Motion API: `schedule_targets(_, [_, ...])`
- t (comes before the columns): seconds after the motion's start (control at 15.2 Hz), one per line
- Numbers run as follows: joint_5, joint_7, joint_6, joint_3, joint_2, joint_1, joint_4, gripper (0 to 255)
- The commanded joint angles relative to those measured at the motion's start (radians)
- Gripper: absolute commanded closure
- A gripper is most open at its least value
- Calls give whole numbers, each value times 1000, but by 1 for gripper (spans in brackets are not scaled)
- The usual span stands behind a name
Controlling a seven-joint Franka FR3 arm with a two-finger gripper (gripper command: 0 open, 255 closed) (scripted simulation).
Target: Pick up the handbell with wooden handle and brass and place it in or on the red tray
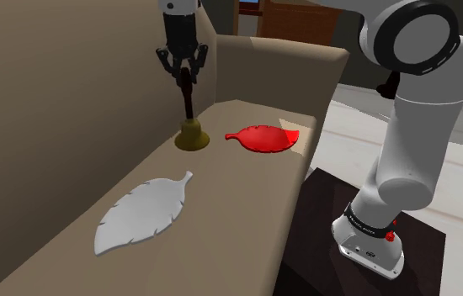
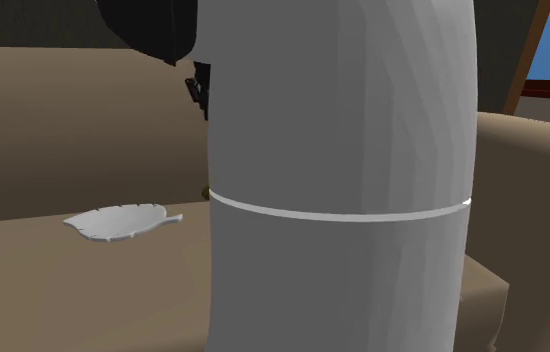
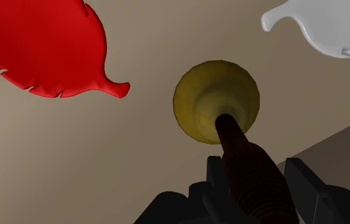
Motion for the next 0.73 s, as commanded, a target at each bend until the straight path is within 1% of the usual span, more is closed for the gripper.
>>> schedule_targets(0.0, [-4,0,-34,0,12,3,45,255])
schedule_targets(0.33, [-20,4,-126,3,58,20,182,255])
schedule_targets(0.59, [-40,7,-213,4,113,41,322,255])
schedule_targets(0.66, [-43,7,-223,4,120,44,340,255])
